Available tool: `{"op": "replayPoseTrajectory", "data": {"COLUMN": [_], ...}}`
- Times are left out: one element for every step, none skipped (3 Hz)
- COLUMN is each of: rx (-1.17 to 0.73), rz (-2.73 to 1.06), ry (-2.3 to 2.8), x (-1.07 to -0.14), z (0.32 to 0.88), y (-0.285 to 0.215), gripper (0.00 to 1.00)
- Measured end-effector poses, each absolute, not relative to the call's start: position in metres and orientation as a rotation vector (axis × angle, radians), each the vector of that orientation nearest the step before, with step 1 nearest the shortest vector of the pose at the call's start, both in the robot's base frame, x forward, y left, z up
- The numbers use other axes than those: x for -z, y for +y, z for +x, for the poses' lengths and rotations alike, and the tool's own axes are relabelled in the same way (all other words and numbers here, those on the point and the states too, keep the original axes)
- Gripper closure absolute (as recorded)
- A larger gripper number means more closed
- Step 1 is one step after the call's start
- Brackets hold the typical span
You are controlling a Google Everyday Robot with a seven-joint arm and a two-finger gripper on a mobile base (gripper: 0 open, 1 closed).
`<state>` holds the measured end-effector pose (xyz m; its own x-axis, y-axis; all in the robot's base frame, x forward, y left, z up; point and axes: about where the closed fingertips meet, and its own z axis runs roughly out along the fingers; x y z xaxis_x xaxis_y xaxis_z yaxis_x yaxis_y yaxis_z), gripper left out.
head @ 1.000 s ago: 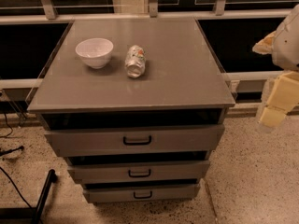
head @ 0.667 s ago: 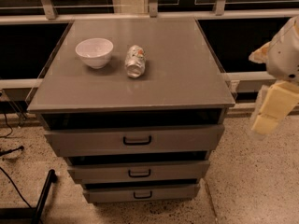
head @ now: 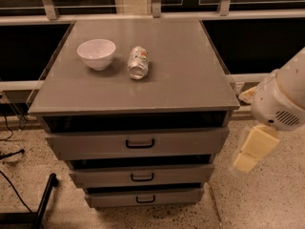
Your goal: Open top drawer
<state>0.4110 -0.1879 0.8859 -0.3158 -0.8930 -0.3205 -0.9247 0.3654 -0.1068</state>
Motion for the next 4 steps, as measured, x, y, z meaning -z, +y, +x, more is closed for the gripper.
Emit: {"op": "replayPoseTrajectory", "data": {"rx": [-0.239, -0.328, -0.497, -0.561], "rz": [-1.528, -1.471, -1.407, -1.411], "ry": [2.306, 2.201, 2.063, 1.974], "x": [-0.841, -0.817, -0.795, -0.795], "z": [0.396, 0.396, 0.401, 0.402], "y": [-0.175, -0.161, -0.146, -0.137], "gripper": [0.0, 0.0, 0.0, 0.0]}}
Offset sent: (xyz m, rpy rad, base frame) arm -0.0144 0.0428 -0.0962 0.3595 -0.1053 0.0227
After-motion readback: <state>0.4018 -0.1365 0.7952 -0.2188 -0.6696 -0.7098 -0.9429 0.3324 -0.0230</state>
